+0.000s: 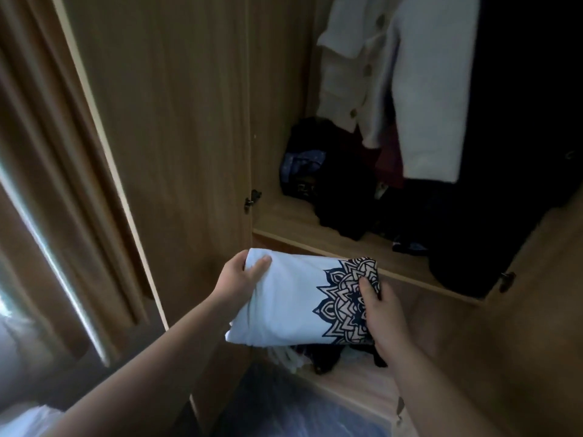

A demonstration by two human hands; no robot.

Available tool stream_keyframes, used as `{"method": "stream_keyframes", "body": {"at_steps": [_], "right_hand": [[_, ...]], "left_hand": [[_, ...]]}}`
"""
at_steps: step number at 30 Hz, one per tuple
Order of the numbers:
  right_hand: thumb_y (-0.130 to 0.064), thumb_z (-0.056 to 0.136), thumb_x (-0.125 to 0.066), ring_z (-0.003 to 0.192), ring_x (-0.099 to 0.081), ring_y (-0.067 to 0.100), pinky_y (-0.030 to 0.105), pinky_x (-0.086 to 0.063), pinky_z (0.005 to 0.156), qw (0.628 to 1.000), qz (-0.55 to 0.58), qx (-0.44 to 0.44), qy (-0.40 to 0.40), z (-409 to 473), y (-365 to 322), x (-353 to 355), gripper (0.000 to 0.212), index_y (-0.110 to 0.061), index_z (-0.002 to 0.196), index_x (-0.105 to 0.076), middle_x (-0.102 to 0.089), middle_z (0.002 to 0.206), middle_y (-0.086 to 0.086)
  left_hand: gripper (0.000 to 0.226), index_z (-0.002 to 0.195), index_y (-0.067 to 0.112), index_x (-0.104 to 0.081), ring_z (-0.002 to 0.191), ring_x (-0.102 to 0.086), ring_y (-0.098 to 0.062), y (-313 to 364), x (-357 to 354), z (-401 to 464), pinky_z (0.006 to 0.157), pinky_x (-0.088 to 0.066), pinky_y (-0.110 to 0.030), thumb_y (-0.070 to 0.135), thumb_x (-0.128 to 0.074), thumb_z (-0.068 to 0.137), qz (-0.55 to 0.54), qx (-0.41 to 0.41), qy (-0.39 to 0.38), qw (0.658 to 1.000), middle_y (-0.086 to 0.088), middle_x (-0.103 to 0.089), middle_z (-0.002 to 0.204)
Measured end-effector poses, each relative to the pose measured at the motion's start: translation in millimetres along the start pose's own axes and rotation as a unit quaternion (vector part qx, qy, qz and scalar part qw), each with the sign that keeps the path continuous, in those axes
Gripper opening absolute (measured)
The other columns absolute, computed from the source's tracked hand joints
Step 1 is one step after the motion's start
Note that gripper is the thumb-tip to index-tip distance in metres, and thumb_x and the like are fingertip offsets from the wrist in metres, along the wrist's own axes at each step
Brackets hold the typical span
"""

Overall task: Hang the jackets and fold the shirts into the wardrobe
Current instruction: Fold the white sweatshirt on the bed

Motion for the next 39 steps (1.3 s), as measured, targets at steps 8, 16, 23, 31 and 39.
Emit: {"method": "stream_keyframes", "body": {"at_steps": [8,16,23,31,39], "right_hand": [[-0.053,0.096,-0.048,0.095,-0.066,0.026,0.05,-0.055,0.088,0.996,-0.033,-0.008,0.078,151.9,20.1,-51.5,0.03,-0.027,0.106,-0.057,-0.068,0.103,0.001],[-0.049,0.098,-0.049,0.11,-0.061,0.032,0.051,-0.049,0.098,0.984,-0.026,-0.053,0.171,249.8,35.3,-68.9,0.049,-0.01,0.126,-0.059,-0.066,0.118,0.011],[-0.042,0.1,-0.05,0.105,-0.061,0.039,0.038,-0.049,0.092,0.977,-0.1,-0.066,0.178,319.0,46.8,-55.6,0.035,-0.009,0.109,-0.06,-0.065,0.105,0.019],[-0.066,0.095,-0.028,0.065,-0.066,0.04,0.039,-0.054,0.067,0.948,-0.279,-0.005,0.149,370.3,83.4,-57.4,0.09,0.012,0.075,-0.068,-0.066,0.07,0.029],[-0.027,0.096,-0.052,0.132,-0.043,0.031,0.044,-0.037,0.11,0.831,-0.485,0.265,0.058,360.4,17.4,-76.0,0.046,-0.014,0.14,-0.05,-0.046,0.145,0.012]], "left_hand": [[0.019,0.093,0.023,-0.071,0.074,-0.071,-0.003,-23.9,-40.2,182.8,0.059,-0.05,-0.017,0.041,-0.066,0.091,-0.034,0.016,-0.049,0.998,0.008,-0.075,0.085],[0.034,0.117,0.018,-0.066,0.101,-0.066,-0.016,-34.6,-104.5,340.6,0.072,-0.047,-0.019,0.041,-0.065,0.092,0.018,0.002,-0.13,0.991,0.003,-0.07,0.11],[0.044,0.13,0.004,-0.049,0.115,-0.057,-0.027,-41.8,-162.3,407.9,0.085,-0.041,-0.026,0.032,-0.059,0.097,0.096,0.013,-0.149,0.984,-0.013,-0.06,0.125],[0.053,0.153,0.036,-0.027,0.151,-0.014,-0.02,-82.6,-236.1,324.7,0.12,-0.01,-0.048,0.048,-0.028,0.101,0.437,-0.368,-0.202,0.796,0.004,-0.024,0.162],[0.055,0.148,0.035,-0.042,0.147,-0.026,-0.032,-99.5,-251.9,336.4,0.112,-0.026,-0.061,0.053,-0.043,0.095,0.48,-0.355,-0.161,0.786,-0.003,-0.035,0.158]]}}
Point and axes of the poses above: each hand's wrist, its own z-axis towards the middle knuckle, its own x-axis out of the back of the hand, y = z × x, the point moved 7 cm from there along z, towards the middle knuckle
